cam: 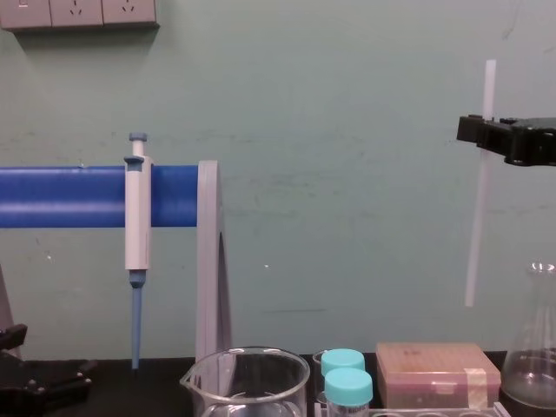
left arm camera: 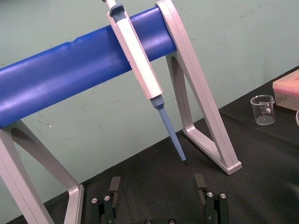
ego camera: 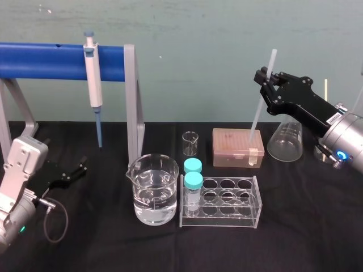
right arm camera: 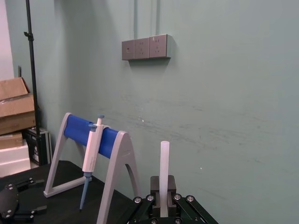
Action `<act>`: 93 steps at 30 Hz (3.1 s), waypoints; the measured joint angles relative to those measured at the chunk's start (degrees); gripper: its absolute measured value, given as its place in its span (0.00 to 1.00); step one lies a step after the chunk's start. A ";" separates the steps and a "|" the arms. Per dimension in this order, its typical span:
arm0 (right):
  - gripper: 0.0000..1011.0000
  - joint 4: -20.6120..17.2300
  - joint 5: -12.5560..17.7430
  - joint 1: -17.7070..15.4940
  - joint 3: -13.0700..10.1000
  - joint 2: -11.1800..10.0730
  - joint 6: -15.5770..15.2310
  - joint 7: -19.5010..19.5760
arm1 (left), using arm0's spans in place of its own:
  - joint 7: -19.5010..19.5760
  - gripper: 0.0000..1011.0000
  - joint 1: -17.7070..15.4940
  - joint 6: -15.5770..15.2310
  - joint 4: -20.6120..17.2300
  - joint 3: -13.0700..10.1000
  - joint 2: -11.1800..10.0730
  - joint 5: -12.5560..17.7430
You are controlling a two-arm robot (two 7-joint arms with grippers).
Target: Pick up the stirring rod with one hand, then place it down.
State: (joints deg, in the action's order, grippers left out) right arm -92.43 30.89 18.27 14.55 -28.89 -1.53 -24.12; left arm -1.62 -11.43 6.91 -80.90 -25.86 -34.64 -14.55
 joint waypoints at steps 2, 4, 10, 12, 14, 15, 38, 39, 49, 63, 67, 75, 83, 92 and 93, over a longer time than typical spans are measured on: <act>0.08 -0.03 0.00 -0.02 0.00 0.00 -0.02 0.00 | 0.00 0.99 0.00 0.00 0.00 0.00 0.00 0.00; 0.08 -0.06 0.01 -0.03 0.00 0.01 -0.07 0.01 | 0.00 0.99 0.00 0.00 0.00 0.00 0.00 0.00; 0.08 -0.06 0.05 -0.08 0.09 0.11 -0.10 0.01 | 0.00 0.99 0.00 0.00 0.00 0.00 0.00 0.00; 0.08 -0.06 0.05 -0.09 0.11 0.13 -0.10 0.01 | 0.00 0.99 0.00 0.00 0.00 0.00 0.00 0.00; 0.08 -0.07 0.04 -0.13 0.15 0.15 -0.13 0.03 | 0.00 0.99 0.00 0.00 0.00 0.00 0.00 0.00; 0.08 -0.10 0.04 -0.15 0.16 0.15 -0.14 0.04 | 0.00 0.99 0.00 0.00 0.00 0.00 0.00 0.00; 0.08 0.10 0.08 0.04 0.48 0.23 -0.22 -0.12 | 0.00 0.99 0.00 0.00 0.00 0.00 0.00 0.00; 0.08 0.11 0.09 0.04 0.49 0.23 -0.22 -0.13 | 0.00 0.99 0.00 0.00 0.00 0.00 0.00 0.00; 0.08 0.13 0.29 0.13 0.50 0.16 -0.24 -0.25 | 0.00 0.99 0.00 0.00 0.00 0.00 0.00 0.00; 0.08 -0.25 0.43 -0.14 0.49 -0.08 -0.25 -0.27 | 0.00 0.99 0.00 0.00 0.00 0.00 0.00 0.00; 0.08 -0.31 0.43 -0.18 0.48 -0.11 -0.22 -0.27 | 0.00 0.99 0.00 0.00 0.00 0.00 0.00 0.00; 0.08 -0.50 0.54 -0.35 0.45 -0.21 -0.24 -0.27 | 0.00 0.99 0.00 0.00 0.00 0.00 0.00 0.00; 0.08 -0.44 0.57 -0.36 0.57 -0.15 -0.40 -0.26 | 0.00 0.99 0.00 0.00 0.00 0.00 0.00 0.00; 0.08 -0.21 0.56 -0.18 0.81 -0.09 -0.43 -0.29 | 0.00 0.99 0.00 0.00 0.00 0.00 0.00 0.00; 0.08 -0.18 0.56 -0.18 0.84 -0.10 -0.44 -0.30 | 0.00 0.99 0.00 0.00 0.00 0.00 0.00 0.00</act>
State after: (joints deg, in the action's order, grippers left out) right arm -92.60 31.45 18.09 15.39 -28.98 -1.97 -24.41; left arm -1.62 -11.43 6.91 -80.90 -25.86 -34.64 -14.55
